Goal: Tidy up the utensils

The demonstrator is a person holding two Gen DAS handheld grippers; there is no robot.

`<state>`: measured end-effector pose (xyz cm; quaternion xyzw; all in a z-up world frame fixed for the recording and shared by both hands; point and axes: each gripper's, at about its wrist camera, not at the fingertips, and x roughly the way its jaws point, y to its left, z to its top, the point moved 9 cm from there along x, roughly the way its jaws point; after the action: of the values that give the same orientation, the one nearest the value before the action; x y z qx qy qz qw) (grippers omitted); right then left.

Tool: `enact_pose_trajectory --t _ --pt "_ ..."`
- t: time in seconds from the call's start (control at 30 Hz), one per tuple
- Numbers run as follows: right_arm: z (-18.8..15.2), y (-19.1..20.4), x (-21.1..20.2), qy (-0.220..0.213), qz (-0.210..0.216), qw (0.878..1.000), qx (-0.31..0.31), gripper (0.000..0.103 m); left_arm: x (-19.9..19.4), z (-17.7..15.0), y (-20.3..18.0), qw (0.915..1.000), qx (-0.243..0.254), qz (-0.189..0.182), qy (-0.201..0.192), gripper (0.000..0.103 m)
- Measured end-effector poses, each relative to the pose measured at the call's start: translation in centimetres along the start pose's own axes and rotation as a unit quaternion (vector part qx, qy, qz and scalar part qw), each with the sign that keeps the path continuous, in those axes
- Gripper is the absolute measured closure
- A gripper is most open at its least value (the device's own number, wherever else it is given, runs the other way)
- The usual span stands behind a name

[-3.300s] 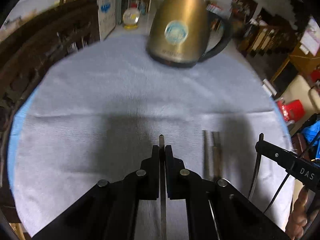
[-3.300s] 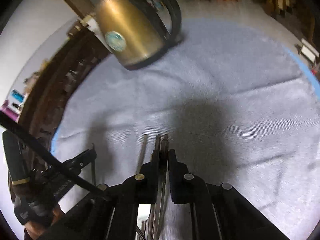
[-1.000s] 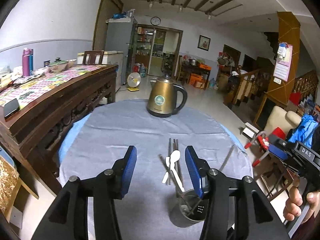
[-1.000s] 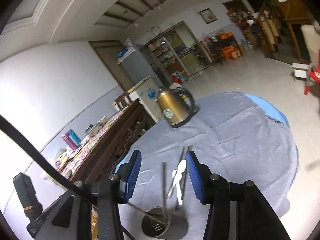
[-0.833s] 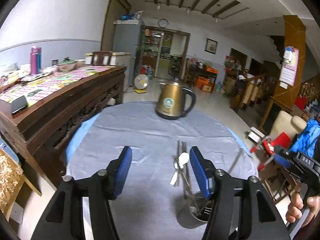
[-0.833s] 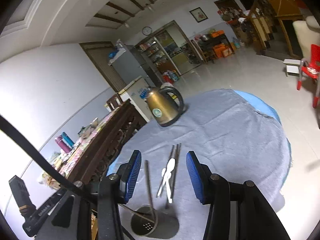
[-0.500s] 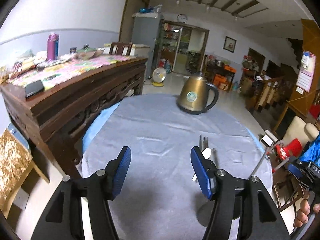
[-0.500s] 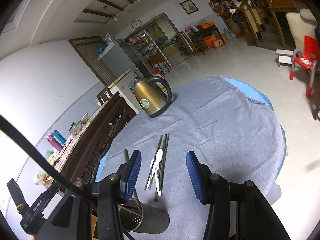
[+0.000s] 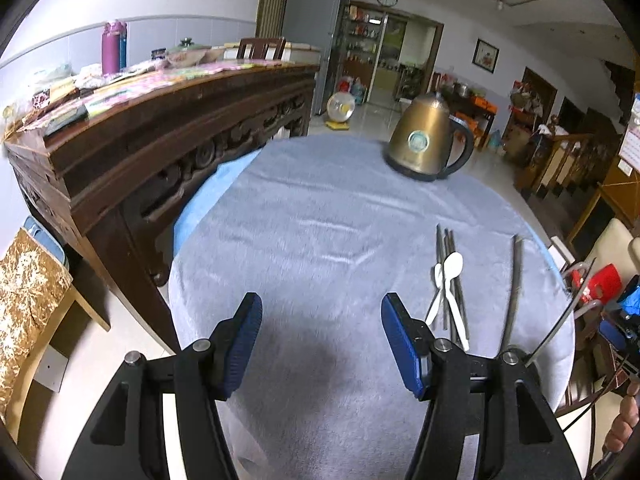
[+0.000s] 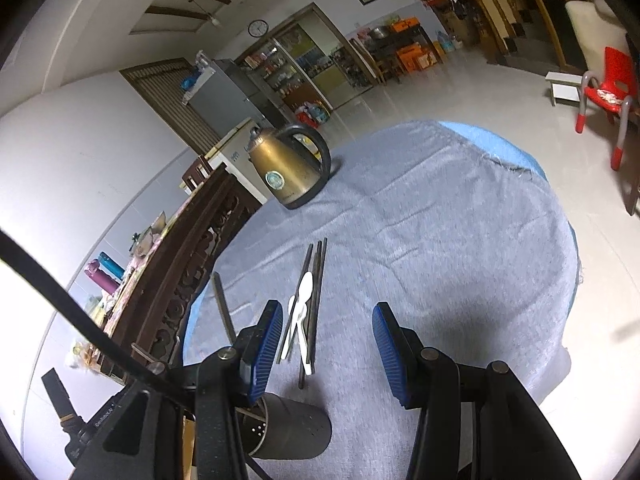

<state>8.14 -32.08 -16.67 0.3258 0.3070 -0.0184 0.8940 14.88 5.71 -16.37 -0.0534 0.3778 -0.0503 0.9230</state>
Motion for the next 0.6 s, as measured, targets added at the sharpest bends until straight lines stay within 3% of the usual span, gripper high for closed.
enact_pose_trajectory --t 0.4,0.6 --pt "-1.8 -2.4 4.4 0.049 -0.010 0.999 0.020 0.056 6.7 -2.7 0.8 0.9977 0.004 0.010 0.066 0.040" --pt "-2.5 -3.9 7.7 0.079 -0.018 0.996 0.036 0.057 10.6 -1.9 -0.9 0.9972 0.029 -0.002 0.069 0.040"
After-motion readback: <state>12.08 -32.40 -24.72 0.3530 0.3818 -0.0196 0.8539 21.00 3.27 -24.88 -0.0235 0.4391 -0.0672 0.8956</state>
